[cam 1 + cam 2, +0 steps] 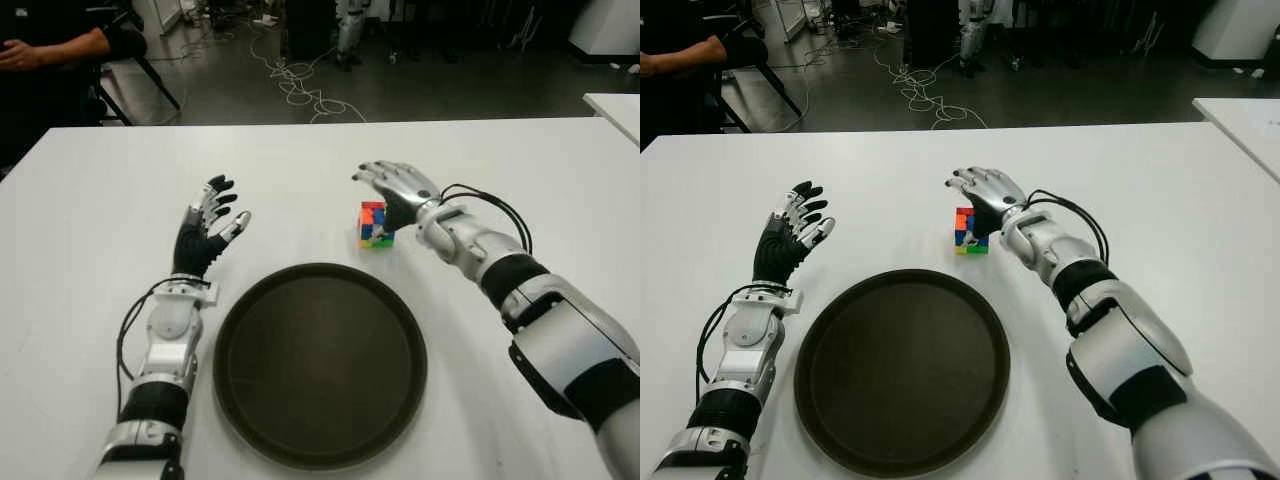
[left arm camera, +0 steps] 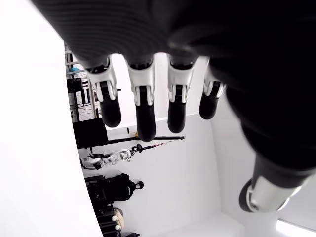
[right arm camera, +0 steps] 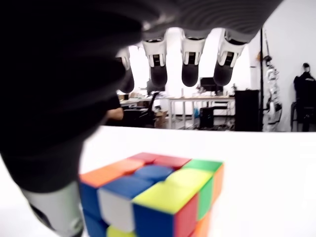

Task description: Pick up the Rubik's Cube and put it in the plate

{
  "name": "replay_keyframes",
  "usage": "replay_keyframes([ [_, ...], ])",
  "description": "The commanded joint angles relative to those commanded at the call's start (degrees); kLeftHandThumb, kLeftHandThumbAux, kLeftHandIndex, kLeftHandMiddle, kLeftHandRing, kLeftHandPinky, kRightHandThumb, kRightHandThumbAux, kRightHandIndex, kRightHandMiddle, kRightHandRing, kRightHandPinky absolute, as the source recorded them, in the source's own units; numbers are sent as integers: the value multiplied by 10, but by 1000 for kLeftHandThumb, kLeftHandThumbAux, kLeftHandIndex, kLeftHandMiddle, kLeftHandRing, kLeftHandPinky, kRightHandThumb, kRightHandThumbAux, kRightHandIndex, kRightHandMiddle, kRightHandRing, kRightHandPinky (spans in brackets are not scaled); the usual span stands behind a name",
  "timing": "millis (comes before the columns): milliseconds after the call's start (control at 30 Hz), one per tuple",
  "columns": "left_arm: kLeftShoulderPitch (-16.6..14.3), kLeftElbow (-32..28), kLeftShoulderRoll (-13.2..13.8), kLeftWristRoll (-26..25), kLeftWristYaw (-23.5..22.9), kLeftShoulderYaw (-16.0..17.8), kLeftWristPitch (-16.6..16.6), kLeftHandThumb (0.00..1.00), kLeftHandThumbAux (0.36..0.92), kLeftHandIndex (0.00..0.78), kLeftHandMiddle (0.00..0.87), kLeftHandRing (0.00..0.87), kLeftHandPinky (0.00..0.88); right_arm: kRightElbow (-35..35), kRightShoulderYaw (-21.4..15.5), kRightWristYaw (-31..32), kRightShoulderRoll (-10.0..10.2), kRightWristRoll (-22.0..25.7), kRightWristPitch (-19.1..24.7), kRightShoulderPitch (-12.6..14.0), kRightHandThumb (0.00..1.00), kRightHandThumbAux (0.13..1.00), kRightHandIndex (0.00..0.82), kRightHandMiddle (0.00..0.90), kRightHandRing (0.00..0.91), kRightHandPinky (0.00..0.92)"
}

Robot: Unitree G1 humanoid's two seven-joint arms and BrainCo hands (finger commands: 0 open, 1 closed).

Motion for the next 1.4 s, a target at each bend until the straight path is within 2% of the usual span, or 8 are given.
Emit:
replay_keyframes([
  [533,1,-1,2,7,2,-4,-6,36,652,126,175,175,162,8,1,9,19,3,12,-1,0,819,70,57,61,87],
  [1200,1,3,2,14,6,-4,-15,66,611,126,174,180,165,17,8,30,29,-2,11,6,0,803,70,61,90,123],
  [1400,2,3,3,19,11,-5,-15,70,610,126,170,179,173,23,18,28,33,-8,12,9,0,829,77,67,108,161],
])
